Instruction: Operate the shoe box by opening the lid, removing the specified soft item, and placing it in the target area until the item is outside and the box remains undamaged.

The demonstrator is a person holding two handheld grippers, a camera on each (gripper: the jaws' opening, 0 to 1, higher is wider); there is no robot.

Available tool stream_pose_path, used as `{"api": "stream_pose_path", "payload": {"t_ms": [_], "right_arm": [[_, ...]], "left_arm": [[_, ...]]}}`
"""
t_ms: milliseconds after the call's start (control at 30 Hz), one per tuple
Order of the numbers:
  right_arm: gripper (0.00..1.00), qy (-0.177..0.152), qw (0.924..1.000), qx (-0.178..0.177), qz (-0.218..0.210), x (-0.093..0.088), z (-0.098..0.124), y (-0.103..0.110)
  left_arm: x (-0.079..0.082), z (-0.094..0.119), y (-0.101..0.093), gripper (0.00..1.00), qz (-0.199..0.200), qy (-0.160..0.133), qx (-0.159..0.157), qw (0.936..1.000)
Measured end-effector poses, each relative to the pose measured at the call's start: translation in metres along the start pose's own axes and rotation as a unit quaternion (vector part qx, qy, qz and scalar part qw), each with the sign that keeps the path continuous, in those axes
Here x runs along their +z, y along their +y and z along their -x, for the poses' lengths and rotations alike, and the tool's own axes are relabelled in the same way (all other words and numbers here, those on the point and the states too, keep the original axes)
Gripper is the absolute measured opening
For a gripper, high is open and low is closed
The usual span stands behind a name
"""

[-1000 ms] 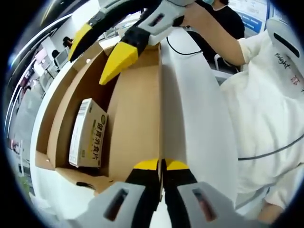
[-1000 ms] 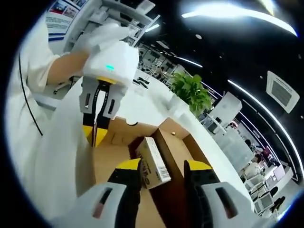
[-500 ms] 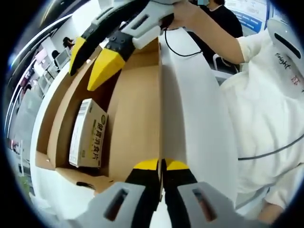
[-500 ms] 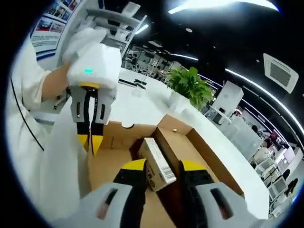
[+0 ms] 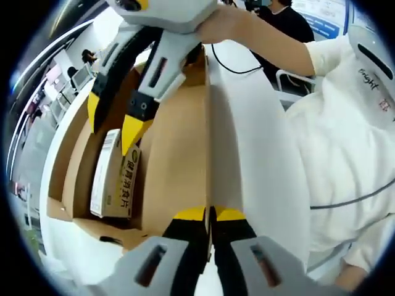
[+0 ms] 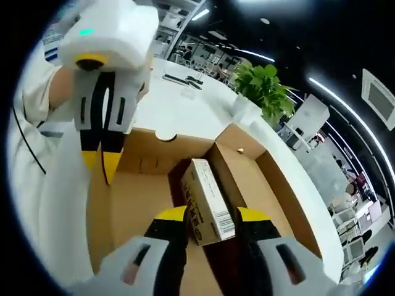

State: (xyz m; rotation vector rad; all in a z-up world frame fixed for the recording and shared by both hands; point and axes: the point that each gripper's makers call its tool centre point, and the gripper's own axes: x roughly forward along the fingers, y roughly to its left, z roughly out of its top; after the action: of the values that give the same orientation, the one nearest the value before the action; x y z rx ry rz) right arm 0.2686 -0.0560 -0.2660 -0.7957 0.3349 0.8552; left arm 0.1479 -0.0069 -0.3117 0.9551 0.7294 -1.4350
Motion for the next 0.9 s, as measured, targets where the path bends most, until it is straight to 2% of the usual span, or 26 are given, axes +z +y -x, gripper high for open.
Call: {"api": "stream_pose_path", "payload": {"t_ms": [233,333,400,467,500,533,600,733,900], "right_arm": [[0.28,0.024,0.9997,0.003,0.009,-0.01,-0.005,0.002],[0.31,0.015,0.9997,0.018,0.012,-0.009,-0.006,0.008],[0.32,0.026,0.999,0.022,0.028,-0.014,-0.009,0.009],[0.3,0.038,0.9987,0.029,0.019,-0.02,-0.013,0.008],[0.29,0.016,0.9997,0.017,-0.006,-0.016,-0.015,0.002],[0.27,0.018,0.9992,0.021,-0.029,-0.017,-0.014,0.002],[0.26,0.012,0.9985,0.024,-0.047,-0.017,-0.012,0.002],[0.26,0.008,0.9995,0.024,-0.019,-0.021,-0.006,0.008],[0.22,0.017,0.9991,0.028,-0.027,-0.023,0.002,0.008]], "left_arm": [[0.0,0.0,0.0,0.02,-0.001,-0.001,0.003,1.0],[0.0,0.0,0.0,0.02,-0.001,0.0,0.003,1.0],[0.0,0.0,0.001,0.02,0.0,0.0,0.001,1.0],[-0.001,0.0,0.001,0.02,0.0,0.0,0.001,1.0],[0.0,0.0,0.002,0.02,-0.001,-0.001,0.001,1.0],[-0.001,0.0,0.002,0.02,0.003,-0.002,0.0,1.0],[-0.001,0.0,0.004,0.02,0.002,-0.002,0.001,1.0],[-0.001,0.0,0.005,0.02,0.002,-0.001,0.0,1.0],[-0.002,0.0,0.007,0.02,0.002,-0.001,0.001,1.0]]}}
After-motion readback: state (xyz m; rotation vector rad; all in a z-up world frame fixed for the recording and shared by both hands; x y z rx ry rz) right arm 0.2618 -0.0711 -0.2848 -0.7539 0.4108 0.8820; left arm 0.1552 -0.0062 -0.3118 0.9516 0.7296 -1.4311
